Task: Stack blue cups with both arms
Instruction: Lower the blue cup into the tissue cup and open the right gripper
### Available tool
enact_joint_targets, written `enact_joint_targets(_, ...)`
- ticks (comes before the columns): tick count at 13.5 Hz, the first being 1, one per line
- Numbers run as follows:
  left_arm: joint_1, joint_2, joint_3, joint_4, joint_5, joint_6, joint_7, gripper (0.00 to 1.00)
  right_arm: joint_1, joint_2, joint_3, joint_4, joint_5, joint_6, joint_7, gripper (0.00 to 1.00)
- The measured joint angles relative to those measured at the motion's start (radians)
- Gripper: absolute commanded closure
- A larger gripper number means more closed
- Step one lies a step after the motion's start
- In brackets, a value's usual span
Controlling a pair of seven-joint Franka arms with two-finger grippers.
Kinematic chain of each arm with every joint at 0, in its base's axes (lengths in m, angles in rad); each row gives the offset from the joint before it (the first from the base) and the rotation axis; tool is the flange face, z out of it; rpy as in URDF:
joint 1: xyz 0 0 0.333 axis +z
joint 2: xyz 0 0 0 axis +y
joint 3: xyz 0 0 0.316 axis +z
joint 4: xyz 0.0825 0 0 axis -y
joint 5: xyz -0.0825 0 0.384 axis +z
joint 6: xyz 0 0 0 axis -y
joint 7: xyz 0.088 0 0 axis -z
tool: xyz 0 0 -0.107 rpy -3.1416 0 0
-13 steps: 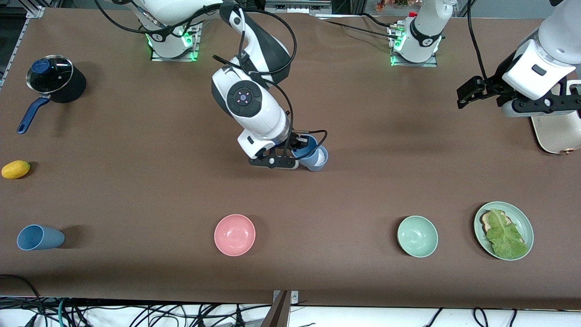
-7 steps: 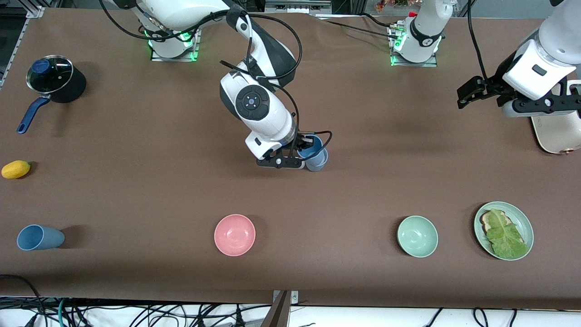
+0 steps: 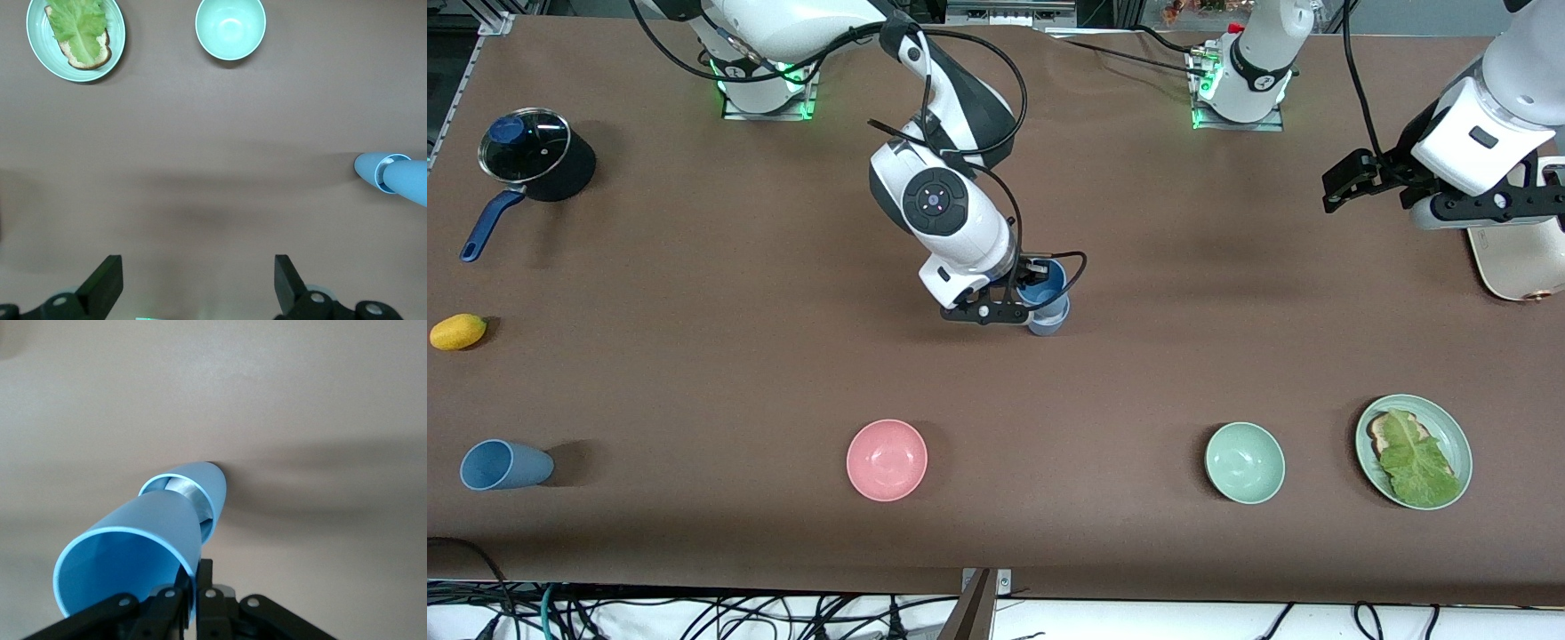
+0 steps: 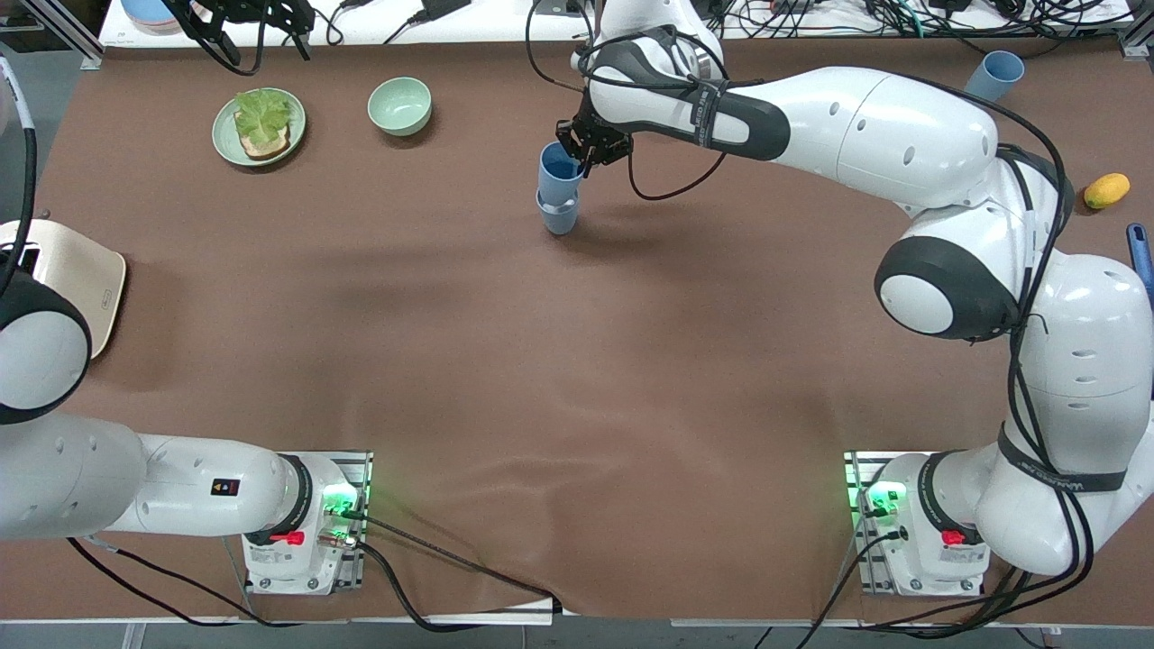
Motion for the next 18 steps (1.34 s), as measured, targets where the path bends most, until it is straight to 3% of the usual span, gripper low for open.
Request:
enact_joint_targets(16,-0.006,0.000,-0.002,0.000,0.000,-0.014,0.000,0.00,0.002,0.023,0.000,0.000,0.000,-0.023,0.000,1.00)
enact_joint_targets(18,-0.006,0.000,-0.002,0.000,0.000,-0.015,0.000,0.00,0.006,0.027,0.000,0.000,0.000,-0.021,0.000,0.91)
